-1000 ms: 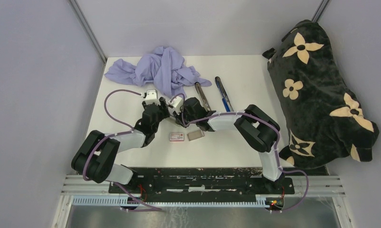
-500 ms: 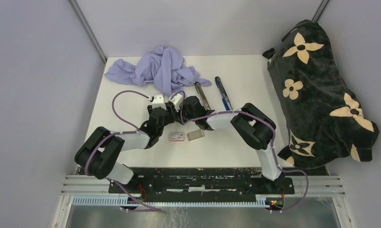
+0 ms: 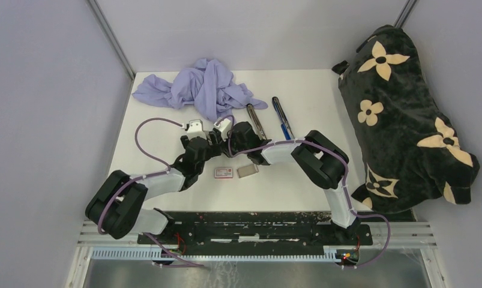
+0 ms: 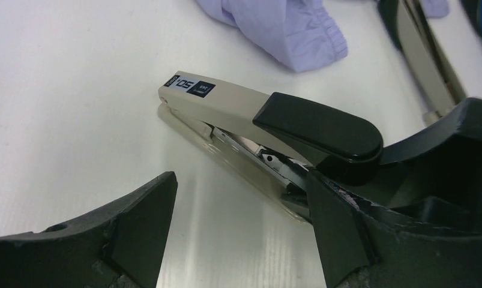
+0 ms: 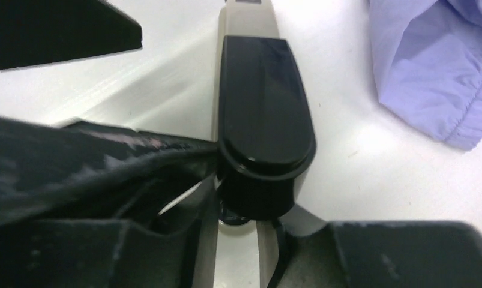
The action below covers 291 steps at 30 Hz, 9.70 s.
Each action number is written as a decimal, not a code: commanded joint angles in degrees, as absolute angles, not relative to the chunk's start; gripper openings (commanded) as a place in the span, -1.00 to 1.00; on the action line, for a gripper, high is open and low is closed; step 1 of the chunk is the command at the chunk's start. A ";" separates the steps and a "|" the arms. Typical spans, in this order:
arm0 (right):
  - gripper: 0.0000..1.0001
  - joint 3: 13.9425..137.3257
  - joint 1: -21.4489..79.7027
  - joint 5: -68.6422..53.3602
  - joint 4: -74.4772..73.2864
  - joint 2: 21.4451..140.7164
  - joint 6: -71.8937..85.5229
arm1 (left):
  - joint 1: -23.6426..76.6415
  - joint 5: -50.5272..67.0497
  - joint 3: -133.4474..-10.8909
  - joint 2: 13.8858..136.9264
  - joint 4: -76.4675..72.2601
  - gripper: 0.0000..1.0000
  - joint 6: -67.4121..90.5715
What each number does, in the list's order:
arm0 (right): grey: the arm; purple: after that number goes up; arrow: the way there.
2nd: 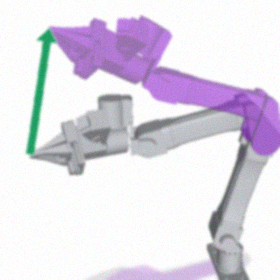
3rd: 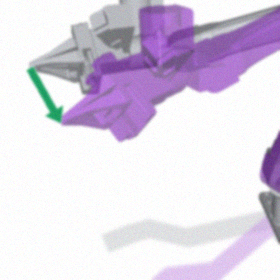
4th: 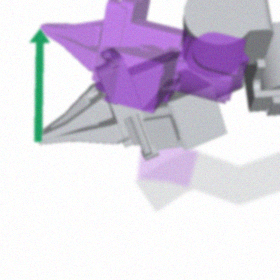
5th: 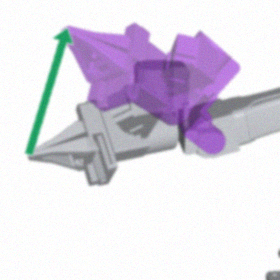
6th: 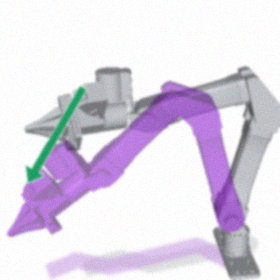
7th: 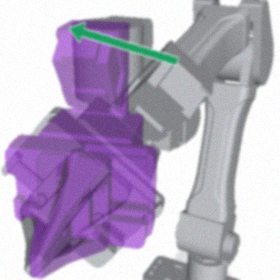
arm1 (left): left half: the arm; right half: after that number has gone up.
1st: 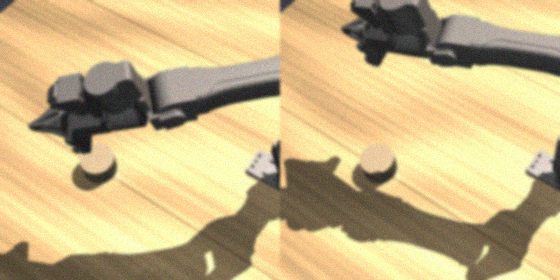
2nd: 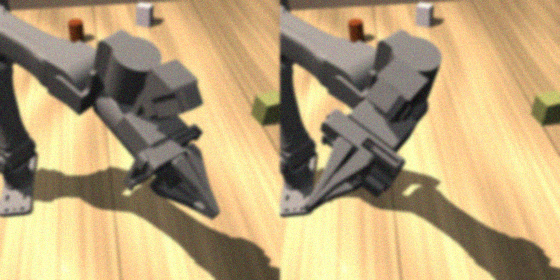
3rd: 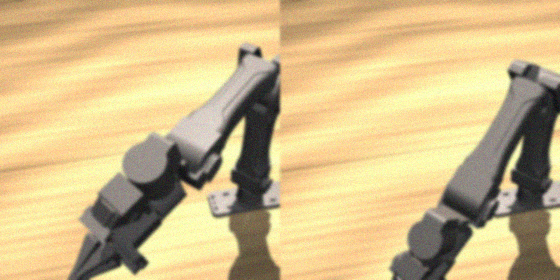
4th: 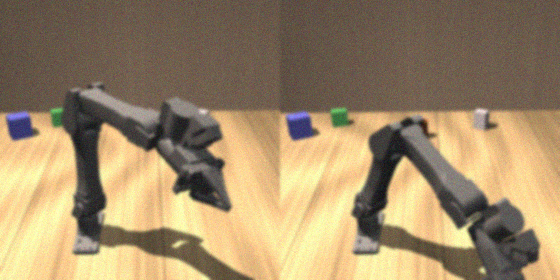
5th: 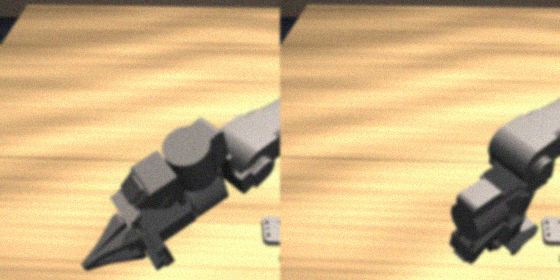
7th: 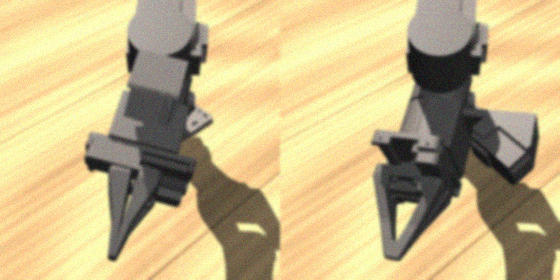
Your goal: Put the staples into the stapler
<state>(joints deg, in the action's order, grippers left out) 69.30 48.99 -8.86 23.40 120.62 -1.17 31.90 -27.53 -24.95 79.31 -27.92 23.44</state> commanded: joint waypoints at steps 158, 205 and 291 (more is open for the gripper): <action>-0.98 52.08 41.85 5.65 -3.51 95.56 10.40 | 25.58 13.70 -44.95 102.23 -32.60 0.75 67.88; -0.93 52.18 41.91 -1.74 18.12 104.23 7.24 | 27.50 2.11 -44.76 102.84 -50.67 0.14 40.27; -0.61 48.26 41.60 -7.50 30.05 106.54 4.37 | 49.35 -26.37 -36.72 93.33 -41.07 0.58 11.52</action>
